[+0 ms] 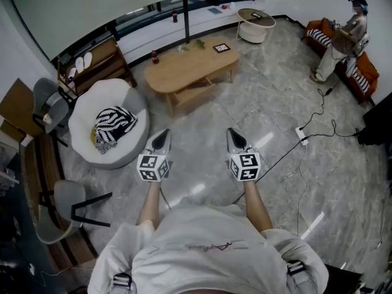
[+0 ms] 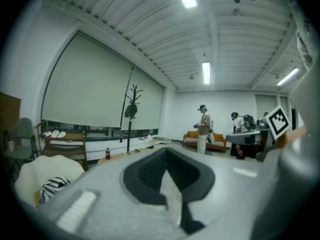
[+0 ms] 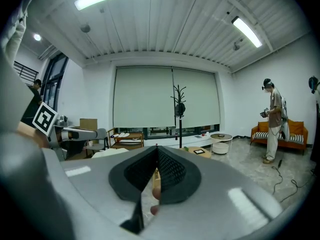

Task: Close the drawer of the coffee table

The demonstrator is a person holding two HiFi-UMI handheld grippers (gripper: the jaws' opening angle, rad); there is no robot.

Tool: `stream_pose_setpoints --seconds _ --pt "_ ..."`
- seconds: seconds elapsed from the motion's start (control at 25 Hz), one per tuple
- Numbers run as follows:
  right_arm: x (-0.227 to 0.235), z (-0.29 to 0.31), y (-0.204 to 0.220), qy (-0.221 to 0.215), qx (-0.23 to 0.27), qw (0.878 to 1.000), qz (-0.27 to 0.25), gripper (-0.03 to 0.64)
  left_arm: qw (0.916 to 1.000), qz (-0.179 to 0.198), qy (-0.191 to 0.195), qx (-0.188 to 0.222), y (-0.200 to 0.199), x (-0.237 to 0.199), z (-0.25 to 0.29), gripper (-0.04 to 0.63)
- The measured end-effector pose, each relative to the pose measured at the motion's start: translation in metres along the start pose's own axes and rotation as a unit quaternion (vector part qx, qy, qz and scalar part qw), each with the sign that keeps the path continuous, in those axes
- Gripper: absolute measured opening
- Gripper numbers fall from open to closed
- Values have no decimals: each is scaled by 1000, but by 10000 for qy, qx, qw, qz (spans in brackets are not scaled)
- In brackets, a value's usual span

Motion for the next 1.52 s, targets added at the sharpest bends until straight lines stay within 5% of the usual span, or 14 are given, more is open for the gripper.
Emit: stream_pose_setpoints --seconds 0.68,1.52 --pt "51 -36 20 -84 -208 9997 -21 6 9997 -33 -62 -214 29 60 16 -2" --pt "90 22 33 -194 -184 9996 17 6 9996 -68 -104 -266 51 37 77 -2"
Point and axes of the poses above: the fingertips, and each gripper's own axes: z forward along the fingers, x to its right, y out of its underside, the point moved 3 cm from there along -z, backward along the fingers, and after that the axes turned 12 degrees about x, right-handed, at the moved point
